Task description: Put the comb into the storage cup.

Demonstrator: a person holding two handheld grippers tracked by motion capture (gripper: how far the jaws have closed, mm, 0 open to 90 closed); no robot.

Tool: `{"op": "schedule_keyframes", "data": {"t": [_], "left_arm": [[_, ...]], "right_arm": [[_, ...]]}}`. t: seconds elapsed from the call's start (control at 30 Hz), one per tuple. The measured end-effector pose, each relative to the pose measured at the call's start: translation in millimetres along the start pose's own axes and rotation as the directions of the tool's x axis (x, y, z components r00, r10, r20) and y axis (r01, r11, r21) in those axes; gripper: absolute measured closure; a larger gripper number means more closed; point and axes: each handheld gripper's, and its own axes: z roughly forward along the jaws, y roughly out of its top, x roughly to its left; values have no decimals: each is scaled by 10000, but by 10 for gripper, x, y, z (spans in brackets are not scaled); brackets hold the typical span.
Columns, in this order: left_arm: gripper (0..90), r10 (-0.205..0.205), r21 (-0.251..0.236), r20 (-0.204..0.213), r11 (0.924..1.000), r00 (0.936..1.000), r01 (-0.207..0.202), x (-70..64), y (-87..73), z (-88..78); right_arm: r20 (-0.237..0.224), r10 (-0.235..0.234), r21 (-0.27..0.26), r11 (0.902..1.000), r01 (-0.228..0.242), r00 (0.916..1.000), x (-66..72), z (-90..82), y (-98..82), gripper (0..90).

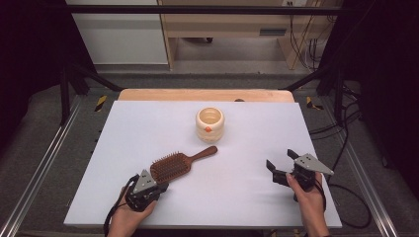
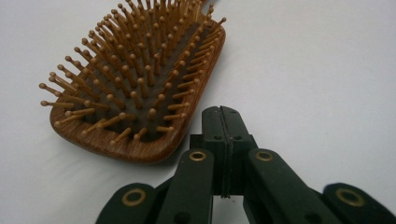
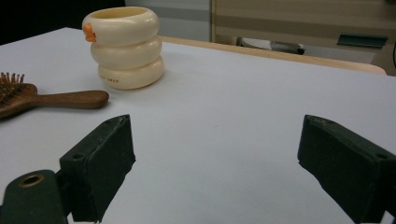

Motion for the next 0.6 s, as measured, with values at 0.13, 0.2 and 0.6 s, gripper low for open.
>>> {"op": "schedule_keyframes", "data": {"t": [0.13,0.2,0.6], "left_arm": [[900,-21,87,-128,10000,9999,22,25,-5,11],[900,20,168,-205,9999,9998,-17,33,-7,19],[900,3,326,-511,9995,9987,14,94,-14,44]], "right_arm": [[-12,-7,18,10000,7,10000,2,1,-1,109],[-12,-5,27,10000,5,10000,2,2,-2,109],[-27,61,48,10000,-61,10000,3,4,-5,109]]}}
